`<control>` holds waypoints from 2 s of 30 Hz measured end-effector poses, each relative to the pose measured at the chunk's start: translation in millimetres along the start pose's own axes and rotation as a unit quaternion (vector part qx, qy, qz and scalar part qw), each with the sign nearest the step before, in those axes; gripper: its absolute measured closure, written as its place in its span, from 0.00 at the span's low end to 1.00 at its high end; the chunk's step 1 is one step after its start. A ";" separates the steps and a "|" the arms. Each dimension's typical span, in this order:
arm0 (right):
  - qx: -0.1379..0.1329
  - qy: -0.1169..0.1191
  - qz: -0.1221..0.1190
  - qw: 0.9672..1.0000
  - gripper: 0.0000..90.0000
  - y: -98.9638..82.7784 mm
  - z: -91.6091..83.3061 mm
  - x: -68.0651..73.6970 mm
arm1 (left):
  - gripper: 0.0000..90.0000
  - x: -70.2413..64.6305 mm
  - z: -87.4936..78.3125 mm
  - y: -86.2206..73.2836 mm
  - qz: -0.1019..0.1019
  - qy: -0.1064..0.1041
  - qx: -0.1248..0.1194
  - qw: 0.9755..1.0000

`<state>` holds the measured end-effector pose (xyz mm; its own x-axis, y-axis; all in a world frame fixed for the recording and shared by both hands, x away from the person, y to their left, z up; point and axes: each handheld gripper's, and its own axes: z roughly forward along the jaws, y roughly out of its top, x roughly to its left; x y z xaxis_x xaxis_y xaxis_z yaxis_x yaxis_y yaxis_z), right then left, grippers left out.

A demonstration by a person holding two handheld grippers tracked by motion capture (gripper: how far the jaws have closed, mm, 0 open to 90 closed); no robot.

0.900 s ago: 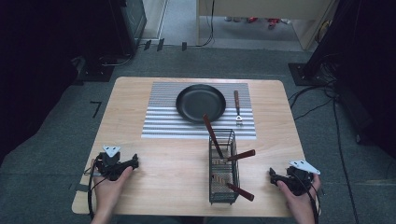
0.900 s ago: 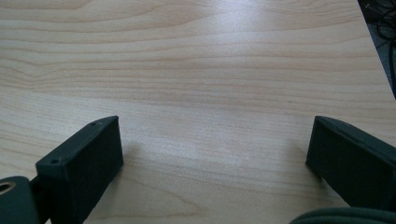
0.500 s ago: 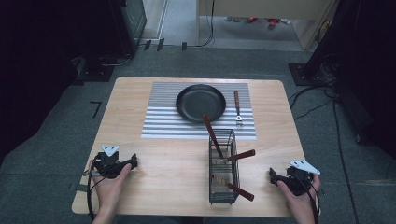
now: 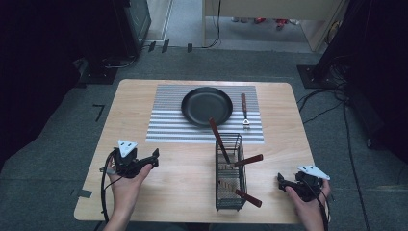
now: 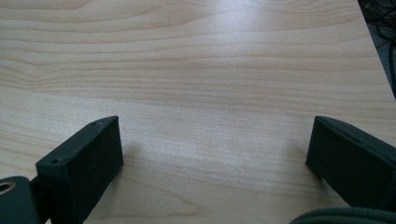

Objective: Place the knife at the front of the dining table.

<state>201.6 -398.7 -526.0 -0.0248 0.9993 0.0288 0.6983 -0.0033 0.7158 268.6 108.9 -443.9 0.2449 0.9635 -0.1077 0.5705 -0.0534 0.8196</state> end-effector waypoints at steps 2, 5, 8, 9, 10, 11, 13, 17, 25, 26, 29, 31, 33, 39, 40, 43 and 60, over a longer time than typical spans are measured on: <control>0.000 0.000 0.000 1.000 0.04 0.0 0.0 0.0 | 0.07 -9.9 0.8 5.3 0.004 -0.008 -0.005 1.000; 0.000 0.000 0.000 1.000 0.04 0.0 0.0 0.0 | 0.09 -22.7 2.7 12.8 0.011 -0.019 -0.010 1.000; -0.001 0.000 0.000 1.000 0.04 0.0 0.1 0.0 | 0.14 -35.7 5.1 20.2 0.022 -0.024 -0.015 0.999; -0.001 0.000 0.000 1.000 0.04 0.0 0.1 0.0 | 0.14 -35.7 5.1 20.2 0.022 -0.024 -0.015 0.999; -0.001 0.000 0.000 1.000 0.04 0.0 0.1 0.0 | 0.14 -40.1 5.9 22.8 0.025 -0.030 -0.016 0.999; -0.001 0.000 0.000 1.000 0.04 0.0 0.1 0.0 | 0.15 -49.1 7.3 28.1 0.031 -0.038 -0.019 0.999; -0.001 0.000 0.000 1.000 0.04 0.0 0.1 0.0 | 0.15 -58.0 8.1 33.3 0.037 -0.044 -0.024 0.998; -0.001 0.000 0.000 1.000 0.04 -0.1 0.1 -0.1 | 0.15 -74.2 10.4 41.4 0.050 -0.057 -0.028 0.997; -0.001 0.000 0.000 1.000 0.04 0.0 0.1 -0.1 | 0.20 -100.0 11.7 50.7 0.072 -0.074 -0.034 0.994; -0.001 0.000 0.000 1.000 0.04 -0.1 0.1 -0.1 | 0.23 -102.0 11.4 52.1 0.069 -0.077 -0.038 0.994; -0.001 0.001 0.000 1.000 0.04 -0.1 0.2 -0.2 | 0.28 -107.7 10.1 56.3 0.067 -0.094 -0.045 0.992; -0.001 0.000 0.000 1.000 0.04 -0.1 0.1 -0.1 | 0.29 -111.6 10.2 59.1 0.069 -0.098 -0.045 0.992; -0.001 0.000 0.000 1.000 0.04 -0.1 0.1 -0.1 | 0.37 -114.2 10.8 61.4 0.073 -0.095 -0.047 0.992; -0.001 0.000 0.000 1.000 0.04 -0.1 0.1 -0.1 | 0.41 -118.4 16.6 66.6 0.059 -0.125 -0.043 0.989; -0.001 0.000 0.000 1.000 0.04 -0.1 0.2 -0.1 | 0.41 -119.6 17.6 67.2 0.061 -0.128 -0.040 0.989; -0.001 0.000 0.000 1.000 0.04 -0.1 0.2 -0.1 | 0.41 -122.3 19.5 68.4 0.059 -0.136 -0.036 0.988; -0.001 0.001 0.000 1.000 0.04 0.0 0.1 -0.1 | 0.63 -137.9 36.5 85.0 0.071 -0.186 -0.005 0.980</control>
<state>201.6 -398.8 -526.1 -0.0251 0.9992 0.0299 0.6975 -0.0039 0.7166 311.9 -38.1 -379.9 0.5910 0.7844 -0.1882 0.5026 -0.1756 0.8465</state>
